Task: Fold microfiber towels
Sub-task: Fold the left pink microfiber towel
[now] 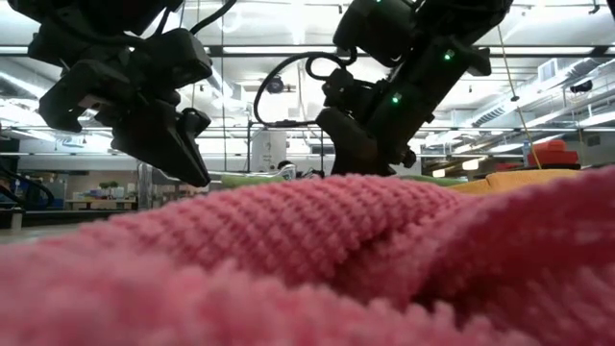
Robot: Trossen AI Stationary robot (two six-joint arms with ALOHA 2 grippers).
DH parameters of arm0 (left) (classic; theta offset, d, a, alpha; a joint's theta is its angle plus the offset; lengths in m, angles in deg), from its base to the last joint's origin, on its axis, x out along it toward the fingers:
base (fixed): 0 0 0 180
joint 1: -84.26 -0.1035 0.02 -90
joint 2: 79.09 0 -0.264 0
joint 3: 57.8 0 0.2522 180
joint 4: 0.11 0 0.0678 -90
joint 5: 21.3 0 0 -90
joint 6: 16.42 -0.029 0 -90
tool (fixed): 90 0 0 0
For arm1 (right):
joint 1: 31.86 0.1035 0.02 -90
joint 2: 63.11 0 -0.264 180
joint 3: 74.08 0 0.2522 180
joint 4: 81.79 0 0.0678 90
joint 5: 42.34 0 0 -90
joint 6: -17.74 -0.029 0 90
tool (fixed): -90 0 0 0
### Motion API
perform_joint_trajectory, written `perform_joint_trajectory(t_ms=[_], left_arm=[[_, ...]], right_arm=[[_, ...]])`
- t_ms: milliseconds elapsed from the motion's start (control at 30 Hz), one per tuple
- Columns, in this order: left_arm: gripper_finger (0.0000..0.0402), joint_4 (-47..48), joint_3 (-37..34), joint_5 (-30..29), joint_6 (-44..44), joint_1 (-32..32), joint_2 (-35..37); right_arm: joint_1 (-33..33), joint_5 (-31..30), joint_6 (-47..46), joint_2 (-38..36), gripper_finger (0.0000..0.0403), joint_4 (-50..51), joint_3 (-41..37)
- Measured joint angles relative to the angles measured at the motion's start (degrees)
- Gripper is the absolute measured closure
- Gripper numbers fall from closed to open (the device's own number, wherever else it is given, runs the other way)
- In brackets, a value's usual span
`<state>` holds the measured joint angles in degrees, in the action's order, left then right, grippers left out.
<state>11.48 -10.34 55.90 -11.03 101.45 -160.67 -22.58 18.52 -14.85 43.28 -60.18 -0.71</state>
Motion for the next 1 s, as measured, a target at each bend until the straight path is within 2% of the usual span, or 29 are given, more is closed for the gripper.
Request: perform_joint_trajectory(t_ms=[200,267,500,767,1000], left_arm=[[0.0343,0.0,0.0,0.0,0.0,0.0,0.0],[0.0346,0.0,0.0,0.0,0.0,0.0,0.0],[0.0353,0.0,0.0,0.0,-0.1,0.0,0.0],[0.0345,4.5,0.0,0.0,-0.7,0.0,0.0],[0.0357,5.1,0.0,0.0,-1.3,-0.9,0.0]], right_arm=[[0.0,1.3,1.3,0.0,0.0355,0.3,0.0],[0.0,1.8,1.9,0.0,0.0363,0.3,0.0],[0.0,1.7,5.2,-0.4,0.0366,0.3,0.8],[-0.7,0.2,18.9,-0.4,0.0366,-0.3,1.8],[-1.3,0.5,30.3,-0.4,0.0366,-2.0,1.8]])
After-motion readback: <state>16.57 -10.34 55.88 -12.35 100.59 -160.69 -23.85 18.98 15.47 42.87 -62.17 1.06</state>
